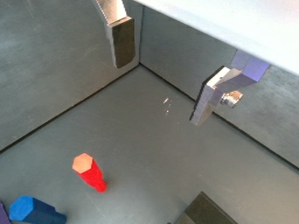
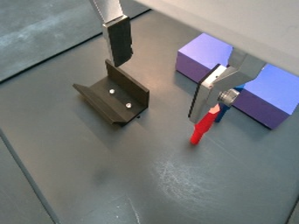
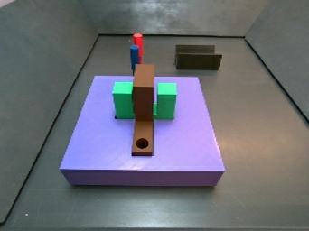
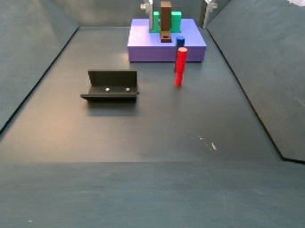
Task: Pick up the blue object. Move up. Move to above the board. Insert the blue object.
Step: Pick up the blue object.
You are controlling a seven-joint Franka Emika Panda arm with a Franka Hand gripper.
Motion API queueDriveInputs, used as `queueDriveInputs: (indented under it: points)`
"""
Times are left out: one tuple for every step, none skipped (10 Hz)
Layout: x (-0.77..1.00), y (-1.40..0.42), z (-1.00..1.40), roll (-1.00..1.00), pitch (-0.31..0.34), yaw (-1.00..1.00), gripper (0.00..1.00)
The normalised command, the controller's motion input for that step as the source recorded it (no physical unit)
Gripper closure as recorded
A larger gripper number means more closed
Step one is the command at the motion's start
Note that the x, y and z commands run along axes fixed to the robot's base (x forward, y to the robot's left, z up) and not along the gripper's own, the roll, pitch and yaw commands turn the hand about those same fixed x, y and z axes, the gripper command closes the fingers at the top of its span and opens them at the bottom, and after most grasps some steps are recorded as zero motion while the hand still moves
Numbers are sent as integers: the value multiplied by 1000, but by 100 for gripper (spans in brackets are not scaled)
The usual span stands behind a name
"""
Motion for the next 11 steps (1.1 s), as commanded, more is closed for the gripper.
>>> queueDriveInputs:
  points:
    - [0,-26,0,0,0,0,0]
    - [0,-246,-14,0,0,0,0]
    - [0,-483,0,-89,-60,-37,0]
    - [23,-763,0,-123,-57,0,0]
    - [146,-874,0,-60,-53,23,0]
    - [146,-849,0,0,0,197,0]
    - [137,-860,0,9,0,160,0]
    - [114,-843,-29,23,0,166,0]
    - [0,-797,-71,36,0,234,0]
    - [-149,-846,-254,106,0,191,0]
    - [-211,-686,-600,84,-10,140,0]
